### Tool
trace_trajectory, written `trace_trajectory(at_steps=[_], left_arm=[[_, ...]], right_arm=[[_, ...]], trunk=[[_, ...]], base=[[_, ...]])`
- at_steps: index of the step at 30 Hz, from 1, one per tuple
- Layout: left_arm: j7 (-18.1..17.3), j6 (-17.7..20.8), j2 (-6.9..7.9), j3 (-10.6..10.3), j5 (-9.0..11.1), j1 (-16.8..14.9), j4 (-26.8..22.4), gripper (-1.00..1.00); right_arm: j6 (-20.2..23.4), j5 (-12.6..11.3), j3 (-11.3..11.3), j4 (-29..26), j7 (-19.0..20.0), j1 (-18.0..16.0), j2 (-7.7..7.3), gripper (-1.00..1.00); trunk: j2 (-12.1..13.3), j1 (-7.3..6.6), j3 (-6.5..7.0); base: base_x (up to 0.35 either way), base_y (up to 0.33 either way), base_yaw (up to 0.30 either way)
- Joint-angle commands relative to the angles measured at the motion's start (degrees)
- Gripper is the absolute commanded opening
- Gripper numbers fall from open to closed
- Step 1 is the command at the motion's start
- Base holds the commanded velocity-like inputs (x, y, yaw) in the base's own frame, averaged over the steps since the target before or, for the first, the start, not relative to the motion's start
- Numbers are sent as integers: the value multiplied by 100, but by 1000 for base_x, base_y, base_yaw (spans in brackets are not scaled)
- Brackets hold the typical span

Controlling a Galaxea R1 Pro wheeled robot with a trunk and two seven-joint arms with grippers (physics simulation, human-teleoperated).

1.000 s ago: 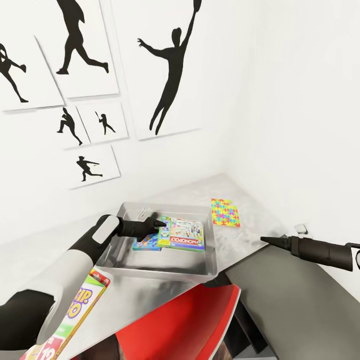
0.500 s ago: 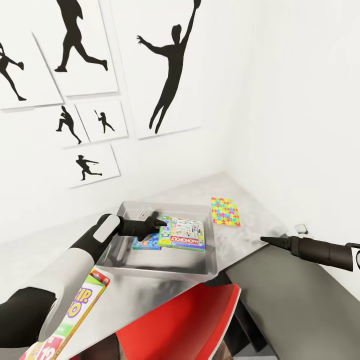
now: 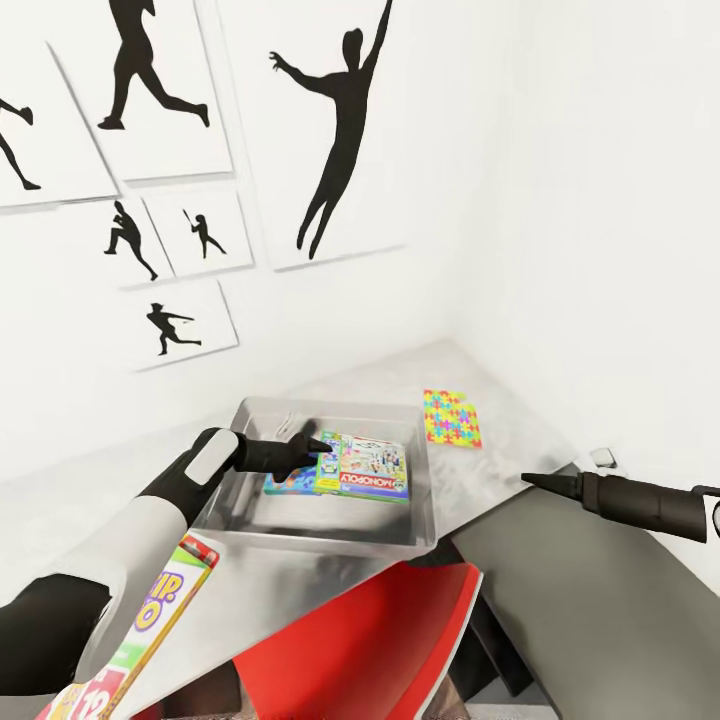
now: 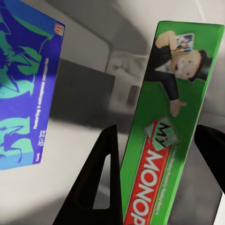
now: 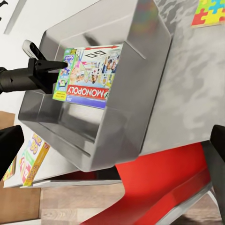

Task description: Put all the toys in the child's room - the three board games (two on the bed and one on the table), the two jigsaw puzzles on the table, and the tennis ball on the table - inside the toy box on the table in the child's room.

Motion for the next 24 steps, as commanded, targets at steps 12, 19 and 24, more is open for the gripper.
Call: trace_trajectory(at_steps=[12,19,24], left_arm=[[-61,-7,14,-28,-43,-6,0,-100],[-58,-8,14,-28,-44,-6,0,-100],[-55,-8,8,-22,-45,-6,1,-100]], right_arm=[[23,37,-6,0,44,-5,0,100],[23,37,-7,-4,44,-5,0,100],[23,37,-7,-9,44,-4,0,100]], trunk=[[-11,3,-122],[-11,3,-187],[-11,3,-233]], base=[[0,0,0],[0,0,0],[0,0,0]])
